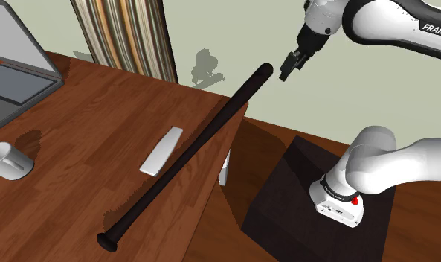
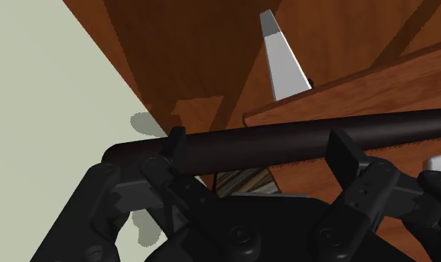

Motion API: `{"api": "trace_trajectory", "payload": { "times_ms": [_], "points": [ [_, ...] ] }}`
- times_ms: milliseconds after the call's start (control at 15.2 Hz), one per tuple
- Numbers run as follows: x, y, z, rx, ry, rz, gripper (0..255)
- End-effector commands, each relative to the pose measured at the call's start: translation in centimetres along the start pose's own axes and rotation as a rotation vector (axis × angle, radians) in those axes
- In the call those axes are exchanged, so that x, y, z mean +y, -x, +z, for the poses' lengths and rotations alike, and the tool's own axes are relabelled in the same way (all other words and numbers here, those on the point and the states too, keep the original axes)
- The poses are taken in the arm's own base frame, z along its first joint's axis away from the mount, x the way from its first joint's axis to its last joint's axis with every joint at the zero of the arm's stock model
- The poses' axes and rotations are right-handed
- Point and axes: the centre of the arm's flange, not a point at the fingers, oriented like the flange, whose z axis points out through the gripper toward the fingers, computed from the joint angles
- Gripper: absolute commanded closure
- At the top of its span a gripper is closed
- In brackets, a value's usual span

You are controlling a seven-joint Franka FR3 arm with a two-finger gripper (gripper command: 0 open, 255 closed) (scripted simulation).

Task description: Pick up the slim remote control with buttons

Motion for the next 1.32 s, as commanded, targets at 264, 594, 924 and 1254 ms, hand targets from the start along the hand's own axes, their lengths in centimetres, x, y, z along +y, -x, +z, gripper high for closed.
{"api": "trace_trajectory", "payload": {
  "times_ms": [264, 594, 924, 1254],
  "points": [
    [-5.1, 0.3, 1.7, -0.022, 0.012, 0.115, 0],
    [-11.5, 0.0, 4.0, -0.048, 0.028, 0.258, 0],
    [-17.7, -1.2, 6.4, -0.075, 0.044, 0.402, 0],
    [-23.6, -3.3, 8.9, -0.102, 0.059, 0.546, 0]
  ]
}}
